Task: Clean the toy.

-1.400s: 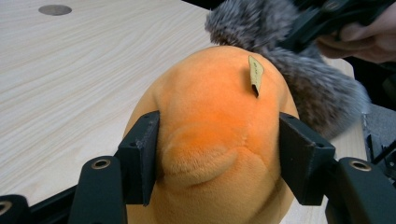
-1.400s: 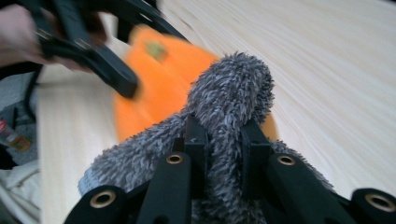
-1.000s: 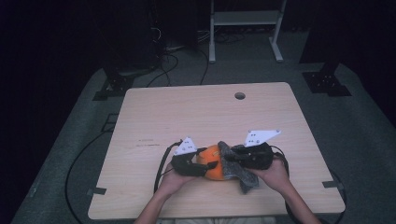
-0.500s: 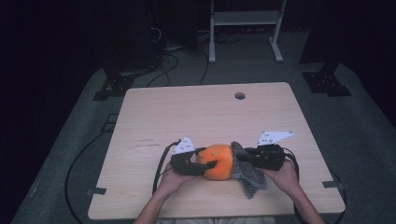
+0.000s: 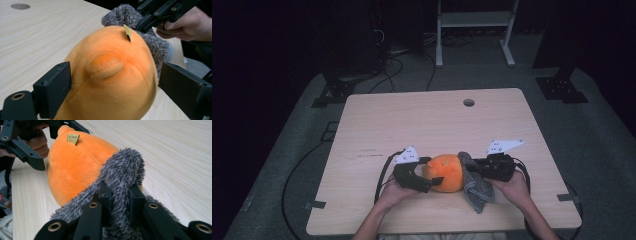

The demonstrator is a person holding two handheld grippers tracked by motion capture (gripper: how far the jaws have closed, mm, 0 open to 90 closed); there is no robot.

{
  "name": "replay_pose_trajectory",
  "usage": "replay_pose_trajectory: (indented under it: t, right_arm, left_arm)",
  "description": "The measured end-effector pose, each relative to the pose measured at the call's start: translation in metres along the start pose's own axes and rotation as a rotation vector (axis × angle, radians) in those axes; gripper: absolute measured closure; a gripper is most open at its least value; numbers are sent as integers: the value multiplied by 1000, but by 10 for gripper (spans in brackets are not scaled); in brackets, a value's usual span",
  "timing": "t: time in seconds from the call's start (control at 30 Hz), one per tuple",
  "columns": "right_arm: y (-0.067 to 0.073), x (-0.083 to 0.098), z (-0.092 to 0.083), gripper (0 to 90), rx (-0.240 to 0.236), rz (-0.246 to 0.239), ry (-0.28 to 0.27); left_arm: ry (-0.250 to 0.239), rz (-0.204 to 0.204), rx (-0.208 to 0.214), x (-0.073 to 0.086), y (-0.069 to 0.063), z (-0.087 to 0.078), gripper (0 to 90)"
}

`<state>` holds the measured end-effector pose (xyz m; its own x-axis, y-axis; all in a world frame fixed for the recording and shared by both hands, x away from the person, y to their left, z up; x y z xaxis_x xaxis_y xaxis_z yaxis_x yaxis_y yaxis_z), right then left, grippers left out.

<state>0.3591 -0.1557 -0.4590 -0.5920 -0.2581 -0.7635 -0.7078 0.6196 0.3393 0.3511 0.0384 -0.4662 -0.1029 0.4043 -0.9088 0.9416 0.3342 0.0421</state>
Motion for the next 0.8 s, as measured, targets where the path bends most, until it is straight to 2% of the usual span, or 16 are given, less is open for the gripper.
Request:
replay_pose_trajectory:
  t: [0.07,0.13,0.2,0.3,0.33,0.37,0.43,0.53,0.6,0.67,0.73,0.8]
  right_arm:
    - [-2,-1,-1,761,5,3,2]
    - [-1,-2,-2,761,-2,8,1]
    - [8,-6,-3,761,1,-23,1]
    - [24,-14,-5,760,-18,-68,-14]
    - [31,-19,-6,760,-49,-73,-30]
    - [36,-23,-6,759,-61,-89,-42]
    - [41,-24,-2,756,-50,-113,-31]
    - [33,-16,3,757,-44,-99,-10]
    - [24,-11,2,758,-59,-57,-13]
    - [19,-6,1,758,-46,-42,-10]
    - [15,-4,-1,758,-34,-36,-11]
    - [13,-3,-3,757,-31,-30,-11]
  left_arm:
    - [6,23,-5,2,-1,3,107]
    - [26,46,-36,6,-1,7,120]
    - [32,65,-69,7,-2,7,198]
    - [33,43,-96,3,0,5,299]
    - [35,43,-92,2,-1,5,317]
    - [29,43,-78,1,-3,5,322]
    - [33,49,-49,1,-5,1,328]
    - [36,76,-2,0,-11,-4,326]
    - [38,83,23,0,-13,-3,299]
    - [-1,50,53,-2,-12,-3,229]
    - [-24,22,29,-2,-5,-4,183]
    - [2,1,26,2,0,-2,134]
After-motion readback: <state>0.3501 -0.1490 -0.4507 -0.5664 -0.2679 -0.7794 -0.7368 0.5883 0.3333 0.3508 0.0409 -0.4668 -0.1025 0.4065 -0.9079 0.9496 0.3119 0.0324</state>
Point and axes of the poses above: each handheld gripper's, and its own axes: z roughly forward along the jaws, x roughly out of its underside, y roughly to its left, the point moved 7 cm from there along z, roughly forward along the jaws, and after that the axes turned 13 degrees about z, right-handed, at the moved point
